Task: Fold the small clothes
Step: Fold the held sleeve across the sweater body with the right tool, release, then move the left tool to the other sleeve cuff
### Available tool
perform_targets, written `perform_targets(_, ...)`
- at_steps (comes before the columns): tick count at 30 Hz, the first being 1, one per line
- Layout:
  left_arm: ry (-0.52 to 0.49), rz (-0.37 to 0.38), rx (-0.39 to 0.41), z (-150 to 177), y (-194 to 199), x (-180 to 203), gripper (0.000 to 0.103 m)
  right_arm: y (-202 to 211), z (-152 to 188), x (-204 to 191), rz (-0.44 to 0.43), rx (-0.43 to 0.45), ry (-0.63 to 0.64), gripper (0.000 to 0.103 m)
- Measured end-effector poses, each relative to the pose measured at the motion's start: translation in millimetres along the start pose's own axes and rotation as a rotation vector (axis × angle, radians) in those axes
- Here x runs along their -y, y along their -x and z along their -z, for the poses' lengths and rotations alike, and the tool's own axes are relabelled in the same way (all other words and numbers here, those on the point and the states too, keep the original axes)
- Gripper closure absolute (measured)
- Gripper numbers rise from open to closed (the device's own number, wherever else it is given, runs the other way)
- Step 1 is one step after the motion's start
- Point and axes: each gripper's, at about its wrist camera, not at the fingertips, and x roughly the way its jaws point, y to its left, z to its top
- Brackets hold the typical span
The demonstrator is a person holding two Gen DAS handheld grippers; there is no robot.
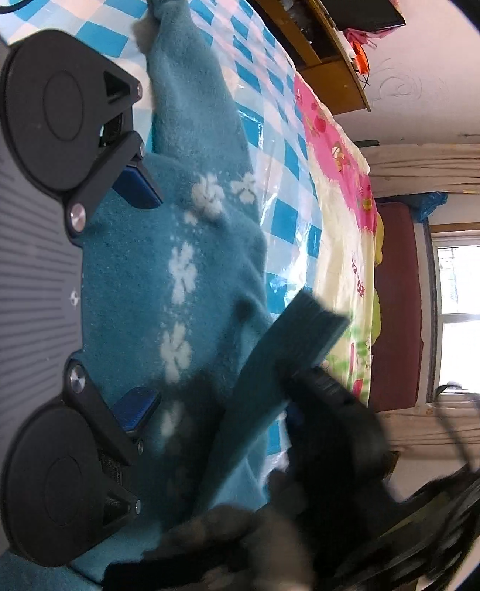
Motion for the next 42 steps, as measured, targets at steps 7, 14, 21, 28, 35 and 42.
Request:
perform_targets(7,0.009,-0.020,-0.068,19.4,-4.8,-11.4,0.000,-46.2,35.3,-20.4,-0.062,-0.204,0.089,0.083)
perform_targets(14,0.040,-0.023,-0.023,-1.0,-5.2,-22.3,0.000,1.1,40.2,10.5,-0.129,-0.125,-0.013,0.064)
perform_targets(21,-0.015,-0.014,0.033,-42.5,-49.8,1.4,0.000,36.4,46.1,90.2,0.116,-0.028,-0.150,0.063)
perform_targets(28,-0.061,-0.084,-0.096,-33.5,-102.8,8.9,0.000,34.2,67.1,138.8,0.199,-0.044,-0.283,0.070)
perform_targets(35,0.037,-0.118,-0.095,-28.1,-92.9,-3.3,0.000,32.8,67.4,124.2,0.240,-0.070,-0.203,0.064)
perform_targets(42,0.127,-0.105,-0.062,-24.6,-48.5,-44.4,0.000,43.3,37.9,57.9,0.123,-0.027,-0.047,0.063)
